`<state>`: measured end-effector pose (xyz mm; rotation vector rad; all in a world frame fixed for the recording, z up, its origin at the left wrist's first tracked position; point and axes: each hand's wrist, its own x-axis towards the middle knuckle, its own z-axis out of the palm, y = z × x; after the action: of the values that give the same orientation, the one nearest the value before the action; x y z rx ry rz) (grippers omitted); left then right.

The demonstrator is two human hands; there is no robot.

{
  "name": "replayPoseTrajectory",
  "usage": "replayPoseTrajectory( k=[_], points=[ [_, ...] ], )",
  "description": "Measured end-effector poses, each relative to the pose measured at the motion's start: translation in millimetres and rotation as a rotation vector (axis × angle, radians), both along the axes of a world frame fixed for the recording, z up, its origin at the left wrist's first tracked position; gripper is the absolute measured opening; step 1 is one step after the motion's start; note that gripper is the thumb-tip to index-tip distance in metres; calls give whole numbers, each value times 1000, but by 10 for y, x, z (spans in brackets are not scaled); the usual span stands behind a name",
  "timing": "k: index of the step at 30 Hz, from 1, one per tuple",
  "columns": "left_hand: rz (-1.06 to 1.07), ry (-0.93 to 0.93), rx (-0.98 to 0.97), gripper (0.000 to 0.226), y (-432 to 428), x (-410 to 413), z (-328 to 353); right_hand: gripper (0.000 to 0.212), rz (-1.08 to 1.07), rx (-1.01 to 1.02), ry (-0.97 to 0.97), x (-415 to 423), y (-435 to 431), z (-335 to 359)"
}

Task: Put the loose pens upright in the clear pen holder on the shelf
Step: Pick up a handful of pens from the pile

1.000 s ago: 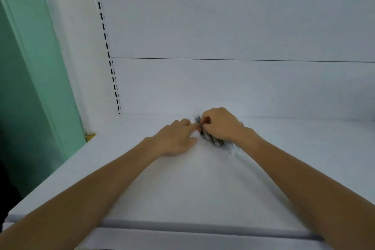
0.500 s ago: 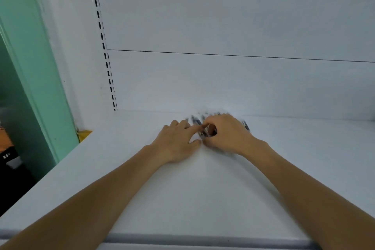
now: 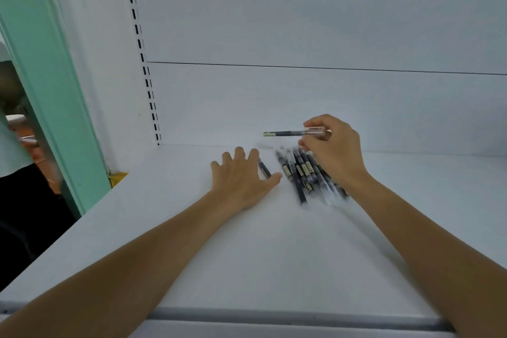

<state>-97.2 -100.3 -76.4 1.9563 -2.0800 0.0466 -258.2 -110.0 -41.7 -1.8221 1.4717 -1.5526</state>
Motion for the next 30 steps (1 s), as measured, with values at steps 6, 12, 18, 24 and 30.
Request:
replayPoseTrajectory(
  k=[6, 12, 18, 24, 30],
  points=[
    [-84, -58, 39, 40, -18, 54, 44, 7, -54, -124, -67, -32, 8, 33],
    [-79, -72, 28, 22, 59, 126, 141, 18, -51, -160, -305, -89, 9, 91],
    [49, -101, 34, 35, 74, 57, 93, 35, -2, -183, -195, -88, 11, 39],
    [77, 114, 57, 20, 107, 182, 153, 42, -15, -152, -189, -102, -8, 61],
    [-108, 409, 13, 14, 417, 14, 451, 56, 17, -204, -135, -258, 31, 279]
  ],
)
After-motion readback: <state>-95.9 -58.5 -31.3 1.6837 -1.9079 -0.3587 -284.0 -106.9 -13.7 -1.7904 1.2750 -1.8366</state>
